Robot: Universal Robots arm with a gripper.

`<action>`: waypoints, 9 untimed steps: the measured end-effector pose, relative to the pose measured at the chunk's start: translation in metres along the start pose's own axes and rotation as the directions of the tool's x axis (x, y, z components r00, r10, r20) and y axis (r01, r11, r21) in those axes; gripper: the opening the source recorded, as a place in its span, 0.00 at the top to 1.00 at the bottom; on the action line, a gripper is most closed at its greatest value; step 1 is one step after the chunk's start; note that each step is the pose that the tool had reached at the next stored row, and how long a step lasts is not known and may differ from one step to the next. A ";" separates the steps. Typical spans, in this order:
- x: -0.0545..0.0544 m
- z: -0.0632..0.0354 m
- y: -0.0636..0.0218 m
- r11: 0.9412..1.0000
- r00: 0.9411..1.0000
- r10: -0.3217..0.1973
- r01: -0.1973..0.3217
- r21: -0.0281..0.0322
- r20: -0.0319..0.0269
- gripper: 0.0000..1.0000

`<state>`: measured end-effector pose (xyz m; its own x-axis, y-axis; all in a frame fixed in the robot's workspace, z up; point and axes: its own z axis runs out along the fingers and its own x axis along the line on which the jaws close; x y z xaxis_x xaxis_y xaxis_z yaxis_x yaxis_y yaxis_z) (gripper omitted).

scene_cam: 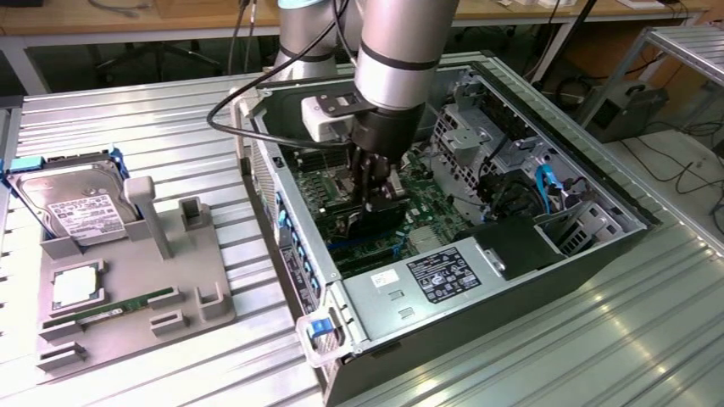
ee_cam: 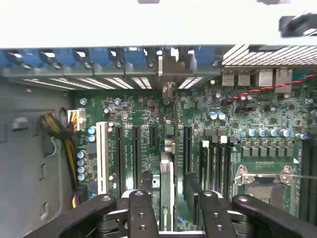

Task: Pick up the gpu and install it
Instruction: 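Insert the gpu into the slot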

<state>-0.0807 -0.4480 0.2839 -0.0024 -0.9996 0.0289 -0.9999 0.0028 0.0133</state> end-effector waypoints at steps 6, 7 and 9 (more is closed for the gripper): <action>-0.007 -0.0014 0.0021 1.000 1.000 0.000 0.000 0.000 -0.004 0.89; -0.009 -0.0014 0.0026 1.000 1.000 0.000 0.000 0.000 -0.004 0.89; -0.011 -0.0003 0.0041 1.000 1.000 0.000 0.000 0.000 -0.006 0.89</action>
<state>-0.0848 -0.4365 0.2839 -0.0026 -0.9994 0.0344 -0.9999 0.0030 0.0129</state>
